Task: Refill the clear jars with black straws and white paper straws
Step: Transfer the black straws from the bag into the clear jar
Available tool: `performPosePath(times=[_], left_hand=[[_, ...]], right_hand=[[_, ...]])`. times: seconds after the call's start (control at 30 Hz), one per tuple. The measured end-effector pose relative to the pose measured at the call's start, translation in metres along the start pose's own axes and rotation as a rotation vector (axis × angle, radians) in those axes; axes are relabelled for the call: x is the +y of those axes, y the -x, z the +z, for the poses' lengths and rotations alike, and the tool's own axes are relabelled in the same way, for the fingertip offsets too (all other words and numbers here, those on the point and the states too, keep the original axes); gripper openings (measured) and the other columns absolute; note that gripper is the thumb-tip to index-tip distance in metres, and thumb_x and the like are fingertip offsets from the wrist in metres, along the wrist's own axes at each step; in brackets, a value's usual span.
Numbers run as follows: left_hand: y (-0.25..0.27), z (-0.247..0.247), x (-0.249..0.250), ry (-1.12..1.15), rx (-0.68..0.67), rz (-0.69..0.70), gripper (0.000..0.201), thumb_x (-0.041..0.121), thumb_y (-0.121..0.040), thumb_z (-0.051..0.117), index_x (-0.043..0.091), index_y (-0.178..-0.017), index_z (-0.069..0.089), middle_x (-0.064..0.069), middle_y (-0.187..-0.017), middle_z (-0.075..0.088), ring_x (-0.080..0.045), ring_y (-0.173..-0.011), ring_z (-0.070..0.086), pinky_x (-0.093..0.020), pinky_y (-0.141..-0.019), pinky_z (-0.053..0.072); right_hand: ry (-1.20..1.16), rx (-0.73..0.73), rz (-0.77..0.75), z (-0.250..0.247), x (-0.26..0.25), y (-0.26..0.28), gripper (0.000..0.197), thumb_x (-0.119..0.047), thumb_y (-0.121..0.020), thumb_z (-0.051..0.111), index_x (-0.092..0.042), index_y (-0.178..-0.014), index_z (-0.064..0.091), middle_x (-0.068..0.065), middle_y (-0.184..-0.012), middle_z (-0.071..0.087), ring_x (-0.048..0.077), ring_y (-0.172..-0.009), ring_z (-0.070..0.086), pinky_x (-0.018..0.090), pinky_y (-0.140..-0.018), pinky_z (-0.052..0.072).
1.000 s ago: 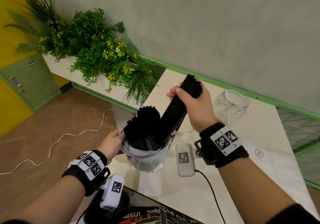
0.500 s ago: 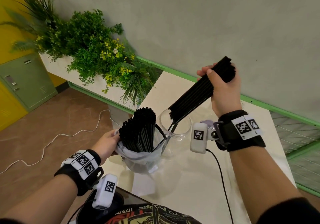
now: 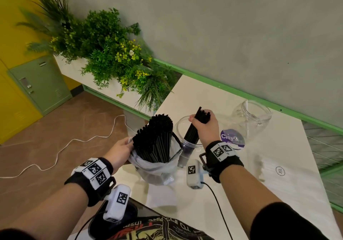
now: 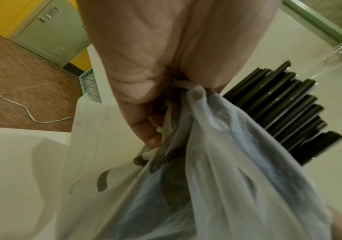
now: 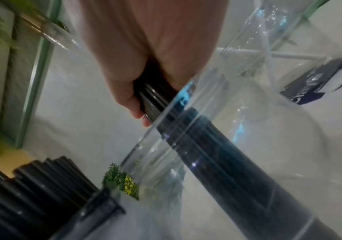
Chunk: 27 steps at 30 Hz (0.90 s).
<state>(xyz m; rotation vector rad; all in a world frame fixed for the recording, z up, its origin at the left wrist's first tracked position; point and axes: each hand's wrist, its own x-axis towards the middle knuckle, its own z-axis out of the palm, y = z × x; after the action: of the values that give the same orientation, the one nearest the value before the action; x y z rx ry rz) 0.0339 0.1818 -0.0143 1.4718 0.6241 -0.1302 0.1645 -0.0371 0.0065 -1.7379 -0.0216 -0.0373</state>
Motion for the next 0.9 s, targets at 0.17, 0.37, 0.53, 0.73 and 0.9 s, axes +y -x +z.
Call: performPosePath(times=[0.17, 0.37, 0.53, 0.73, 0.9], left_hand=[[-0.001, -0.003, 0.001, -0.013, -0.015, 0.000, 0.030, 0.007, -0.102, 0.040, 0.012, -0.083, 0.062, 0.003, -0.066, 0.072, -0.019, -0.077, 0.065, -0.032, -0.068, 0.051], [-0.002, -0.006, 0.003, -0.034, -0.012, 0.010, 0.028, 0.008, -0.102, 0.039, 0.011, -0.089, 0.063, 0.004, -0.069, 0.073, -0.013, -0.073, 0.067, -0.025, -0.063, 0.050], [-0.002, -0.006, 0.002, -0.045, -0.023, 0.010, 0.029, 0.008, -0.102, 0.039, 0.014, -0.088, 0.064, 0.005, -0.069, 0.074, -0.009, -0.069, 0.069, -0.024, -0.061, 0.051], [-0.004, -0.006, 0.002, -0.075, -0.026, 0.024, 0.022, 0.004, -0.101, 0.037, 0.000, -0.105, 0.058, -0.009, -0.082, 0.068, -0.012, -0.070, 0.065, -0.020, -0.058, 0.050], [-0.005, -0.008, 0.002, -0.064, -0.050, 0.025, 0.019, 0.003, -0.101, 0.036, 0.010, -0.109, 0.053, -0.020, -0.099, 0.060, -0.024, -0.090, 0.059, -0.033, -0.079, 0.051]], right_hand=[[0.239, -0.030, -0.164, 0.004, 0.004, 0.000, 0.066, -0.004, -0.086, 0.063, -0.027, -0.138, 0.030, 0.001, -0.108, 0.059, 0.014, -0.094, 0.057, 0.017, -0.082, 0.040], [0.614, -0.189, -0.379, 0.007, 0.007, -0.003, 0.043, -0.001, -0.088, 0.055, -0.020, -0.127, 0.056, 0.005, -0.115, 0.057, 0.022, -0.103, 0.055, 0.036, -0.093, 0.045], [0.610, -0.144, -0.463, 0.006, 0.005, -0.012, 0.024, -0.001, -0.094, 0.050, -0.007, -0.115, 0.061, 0.010, -0.113, 0.055, 0.023, -0.101, 0.055, 0.019, -0.090, 0.037], [0.799, -0.037, -0.499, -0.008, 0.011, -0.030, 0.024, -0.006, -0.095, 0.050, -0.011, -0.114, 0.064, 0.010, -0.113, 0.056, 0.032, -0.108, 0.044, 0.035, -0.094, 0.035], [0.868, -0.090, -0.497, -0.013, 0.012, -0.033, 0.035, -0.006, -0.096, 0.047, -0.019, -0.126, 0.059, 0.010, -0.126, 0.049, 0.032, -0.114, 0.042, 0.045, -0.097, 0.039]])
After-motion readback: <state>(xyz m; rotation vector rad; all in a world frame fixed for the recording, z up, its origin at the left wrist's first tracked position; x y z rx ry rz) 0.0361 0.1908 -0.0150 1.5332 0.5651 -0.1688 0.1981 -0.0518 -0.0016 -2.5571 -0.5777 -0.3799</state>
